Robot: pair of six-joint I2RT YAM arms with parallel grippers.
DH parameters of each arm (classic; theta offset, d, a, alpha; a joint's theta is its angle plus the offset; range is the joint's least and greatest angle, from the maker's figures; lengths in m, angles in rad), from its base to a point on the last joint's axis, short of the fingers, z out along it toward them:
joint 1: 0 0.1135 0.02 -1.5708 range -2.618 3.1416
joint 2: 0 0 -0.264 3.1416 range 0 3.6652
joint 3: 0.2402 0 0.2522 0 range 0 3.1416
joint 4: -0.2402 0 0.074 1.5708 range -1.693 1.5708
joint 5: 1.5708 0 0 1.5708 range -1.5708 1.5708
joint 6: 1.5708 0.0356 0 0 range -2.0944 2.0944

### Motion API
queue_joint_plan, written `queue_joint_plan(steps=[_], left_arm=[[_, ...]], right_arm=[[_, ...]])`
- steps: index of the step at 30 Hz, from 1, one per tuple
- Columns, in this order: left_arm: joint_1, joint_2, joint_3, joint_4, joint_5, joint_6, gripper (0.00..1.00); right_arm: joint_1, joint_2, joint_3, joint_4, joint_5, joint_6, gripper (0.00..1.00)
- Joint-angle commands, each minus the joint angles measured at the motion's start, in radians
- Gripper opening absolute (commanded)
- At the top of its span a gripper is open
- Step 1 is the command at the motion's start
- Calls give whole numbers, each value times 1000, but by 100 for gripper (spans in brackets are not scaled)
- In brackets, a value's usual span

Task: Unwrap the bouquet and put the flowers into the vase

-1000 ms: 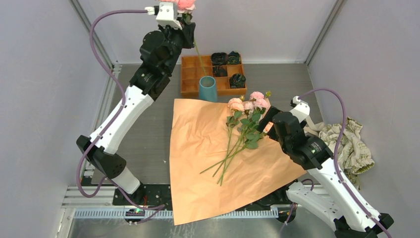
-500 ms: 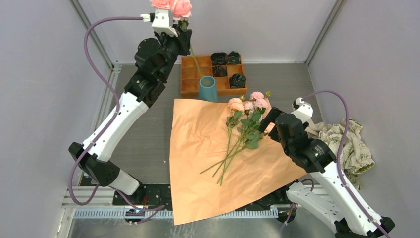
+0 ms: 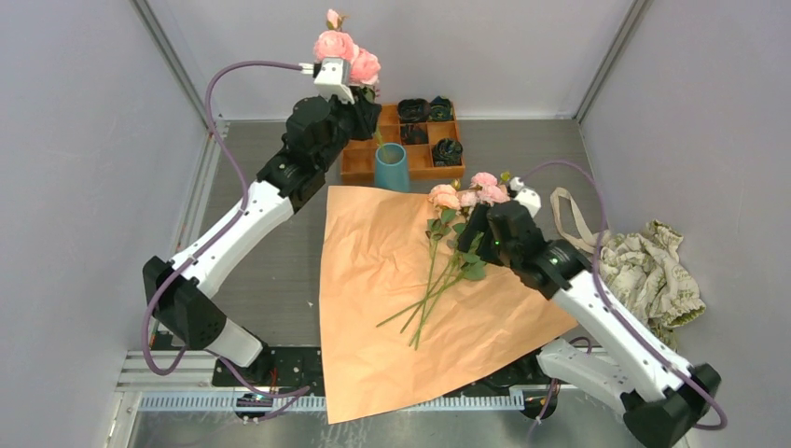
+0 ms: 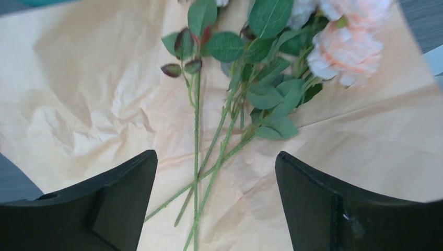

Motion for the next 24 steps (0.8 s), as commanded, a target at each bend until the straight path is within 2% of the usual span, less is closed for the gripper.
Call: queue_joint_plan(steps=[1, 8, 10, 11, 17, 22, 24], left_arm=[[4, 12, -15, 14, 74, -58, 31], [4, 70, 1, -74, 167, -80, 59], [3, 62, -14, -79, 198, -91, 81], [2, 51, -26, -78, 202, -97, 83], [-10, -77, -118, -93, 137, -105, 84], [-12, -236, -212, -124, 114, -107, 84], [-13, -307, -260, -125, 110, -122, 84]], right_arm=[[-1, 107, -82, 179, -180, 0, 86], [0, 273, -88, 281, -217, -12, 82], [0, 310, -69, 296, -216, -24, 82], [0, 329, -61, 303, -215, -29, 82], [-1, 443, -1, 339, -224, -44, 80], [0, 542, 31, 379, -234, -46, 72], [0, 585, 46, 384, -235, -49, 66]])
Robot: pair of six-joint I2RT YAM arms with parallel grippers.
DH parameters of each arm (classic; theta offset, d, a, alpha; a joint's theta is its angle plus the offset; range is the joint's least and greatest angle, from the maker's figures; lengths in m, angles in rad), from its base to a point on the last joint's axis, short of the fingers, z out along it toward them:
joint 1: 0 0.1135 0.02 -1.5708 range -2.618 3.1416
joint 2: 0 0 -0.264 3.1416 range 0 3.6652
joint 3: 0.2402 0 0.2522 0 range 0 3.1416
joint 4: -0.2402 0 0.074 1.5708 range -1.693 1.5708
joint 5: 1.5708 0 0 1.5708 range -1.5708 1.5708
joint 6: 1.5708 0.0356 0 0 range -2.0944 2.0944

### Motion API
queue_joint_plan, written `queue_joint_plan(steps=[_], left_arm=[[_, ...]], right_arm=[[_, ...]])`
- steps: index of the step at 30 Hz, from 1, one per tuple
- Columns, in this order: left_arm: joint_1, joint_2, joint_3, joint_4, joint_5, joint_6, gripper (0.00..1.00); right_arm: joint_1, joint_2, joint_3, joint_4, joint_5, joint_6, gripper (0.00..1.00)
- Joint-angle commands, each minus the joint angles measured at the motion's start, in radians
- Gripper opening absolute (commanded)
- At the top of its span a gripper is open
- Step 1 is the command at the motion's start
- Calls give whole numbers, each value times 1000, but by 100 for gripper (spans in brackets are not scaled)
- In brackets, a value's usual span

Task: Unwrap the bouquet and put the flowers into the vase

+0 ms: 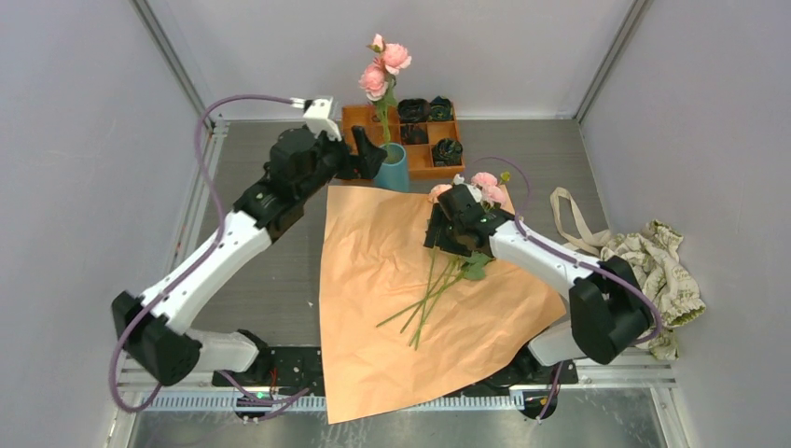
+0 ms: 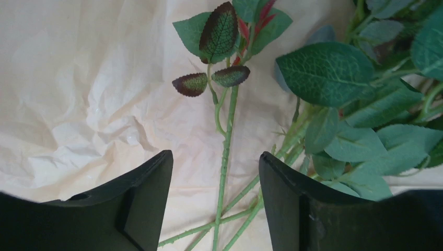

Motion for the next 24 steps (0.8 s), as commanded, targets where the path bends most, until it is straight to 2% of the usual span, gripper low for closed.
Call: queue_joint_plan(steps=[1, 6, 8, 17, 22, 24], left_arm=[[-8, -196, -71, 21, -29, -32, 84], [-8, -344, -144, -34, -53, -45, 84], [-8, -388, -157, -66, -59, -43, 84], [-9, -508, -231, -147, -77, -59, 84], [-8, -535, -252, -175, -71, -74, 83], [-9, -548, -258, -185, -70, -79, 83]], right_arm=[[0, 76, 64, 68, -9, -20, 63], [0, 172, 94, 89, 17, -30, 49], [-1, 211, 111, 90, 23, -34, 47], [-1, 319, 161, 86, 38, -44, 27], [-1, 313, 181, 56, 65, -49, 4], [0, 287, 194, 31, 76, -49, 1]])
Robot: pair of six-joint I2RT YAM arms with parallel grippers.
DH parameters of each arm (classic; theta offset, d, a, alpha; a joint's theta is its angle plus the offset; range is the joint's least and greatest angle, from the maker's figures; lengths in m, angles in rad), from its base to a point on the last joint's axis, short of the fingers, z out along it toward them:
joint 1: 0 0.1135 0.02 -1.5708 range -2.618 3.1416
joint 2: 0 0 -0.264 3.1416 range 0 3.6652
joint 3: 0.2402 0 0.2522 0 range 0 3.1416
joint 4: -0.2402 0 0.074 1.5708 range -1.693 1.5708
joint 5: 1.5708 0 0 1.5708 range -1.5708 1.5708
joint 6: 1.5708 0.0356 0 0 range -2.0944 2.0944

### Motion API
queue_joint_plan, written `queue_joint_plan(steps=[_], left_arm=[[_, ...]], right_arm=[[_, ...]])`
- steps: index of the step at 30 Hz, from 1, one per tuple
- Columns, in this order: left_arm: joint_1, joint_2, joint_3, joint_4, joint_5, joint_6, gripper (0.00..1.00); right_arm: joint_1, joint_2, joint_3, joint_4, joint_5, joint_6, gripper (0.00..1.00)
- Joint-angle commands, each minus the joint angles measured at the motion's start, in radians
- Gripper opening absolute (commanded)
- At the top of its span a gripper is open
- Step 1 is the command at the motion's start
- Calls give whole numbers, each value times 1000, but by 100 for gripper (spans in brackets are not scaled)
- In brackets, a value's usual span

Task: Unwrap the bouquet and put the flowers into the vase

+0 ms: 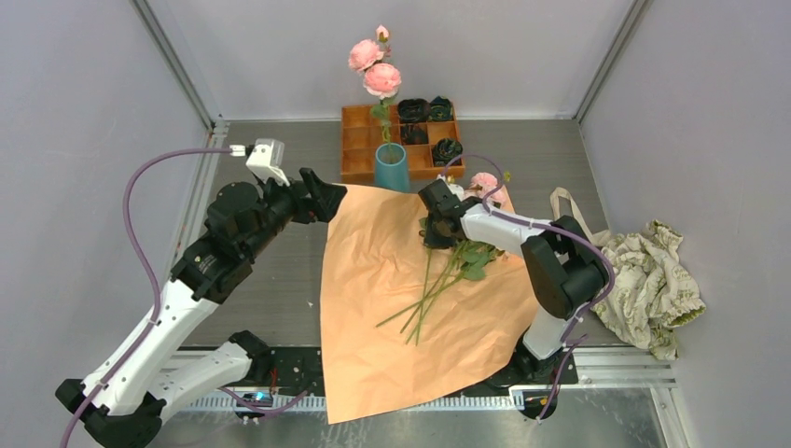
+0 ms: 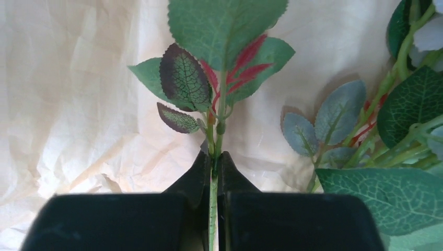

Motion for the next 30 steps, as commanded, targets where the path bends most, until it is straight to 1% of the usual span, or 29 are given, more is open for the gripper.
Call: queue_joint_plan(steps=[1, 6, 10, 12, 15, 21, 27, 30], left_arm=[[-4, -41, -5, -10, -2, -24, 83], [-3, -82, -19, -33, -9, -33, 83], [-4, -100, -24, -42, -13, -36, 83], [-3, -100, -22, -41, -10, -38, 83], [-3, -93, -24, -33, -1, -44, 83], [-4, -86, -22, -32, 7, -53, 82], [-3, -115, -32, -43, -30, -48, 82], [-3, -114, -28, -51, -28, -50, 82]], right_arm=[[0, -69, 60, -32, 52, -9, 1], [2, -254, 94, -104, 113, -8, 1], [5, -415, 201, -171, 197, -54, 1], [9, -461, 259, -153, 215, -95, 1], [12, -497, 315, -41, 245, -174, 1], [11, -436, 433, 192, 305, -307, 1], [18, -322, 491, 511, 313, -458, 1], [20, -248, 574, 580, 341, -525, 1]])
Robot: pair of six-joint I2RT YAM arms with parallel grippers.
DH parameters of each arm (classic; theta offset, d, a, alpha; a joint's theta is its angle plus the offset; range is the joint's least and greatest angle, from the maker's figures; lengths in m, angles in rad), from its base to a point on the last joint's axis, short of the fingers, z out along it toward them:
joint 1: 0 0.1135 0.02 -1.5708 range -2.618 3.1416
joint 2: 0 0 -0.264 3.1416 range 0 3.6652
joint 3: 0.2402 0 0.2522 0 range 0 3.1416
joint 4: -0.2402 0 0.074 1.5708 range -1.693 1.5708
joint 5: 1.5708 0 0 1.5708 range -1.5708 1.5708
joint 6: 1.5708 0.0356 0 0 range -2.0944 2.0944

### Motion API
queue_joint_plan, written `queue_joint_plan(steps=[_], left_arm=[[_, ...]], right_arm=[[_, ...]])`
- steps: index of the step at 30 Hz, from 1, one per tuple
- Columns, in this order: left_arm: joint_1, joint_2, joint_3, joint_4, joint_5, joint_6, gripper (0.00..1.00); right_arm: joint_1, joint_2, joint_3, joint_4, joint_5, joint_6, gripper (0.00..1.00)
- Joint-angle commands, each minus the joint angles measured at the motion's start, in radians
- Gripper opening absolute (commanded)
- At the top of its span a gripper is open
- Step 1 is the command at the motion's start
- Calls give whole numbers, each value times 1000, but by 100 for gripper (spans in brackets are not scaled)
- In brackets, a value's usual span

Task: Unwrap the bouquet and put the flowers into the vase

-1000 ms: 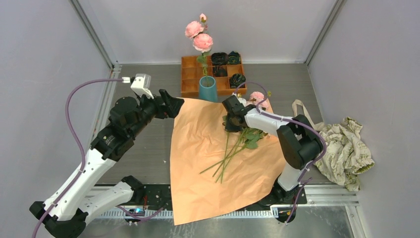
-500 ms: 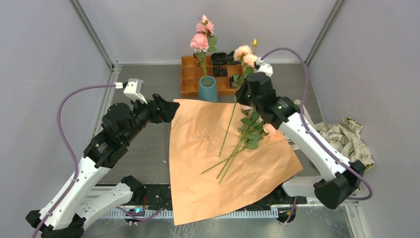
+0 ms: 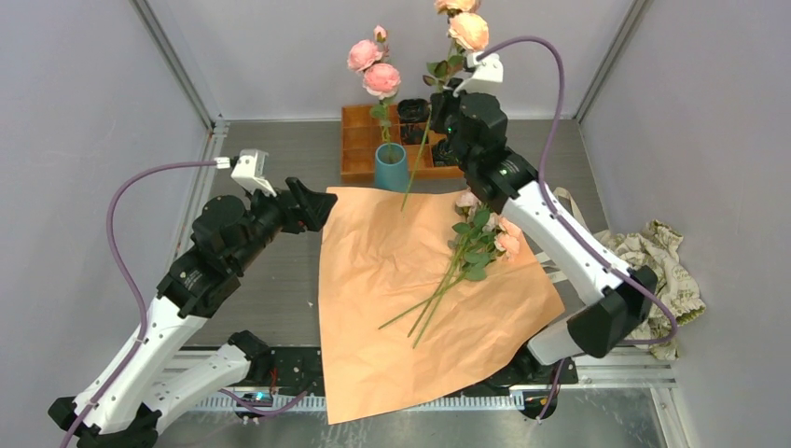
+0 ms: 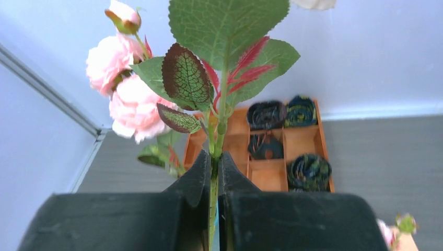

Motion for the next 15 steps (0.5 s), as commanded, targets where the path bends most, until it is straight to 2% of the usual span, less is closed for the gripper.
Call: queue_joint_plan(steps=[1, 8, 15], left_arm=[[-3, -16, 7, 9, -13, -5, 82], [-3, -21, -3, -16, -18, -7, 82], [-3, -52, -12, -54, -41, -3, 82]], right_arm=[[9, 70, 140, 266, 50, -157, 1], [22, 160, 282, 344, 50, -279, 1], [35, 229, 311, 421, 61, -323, 1]])
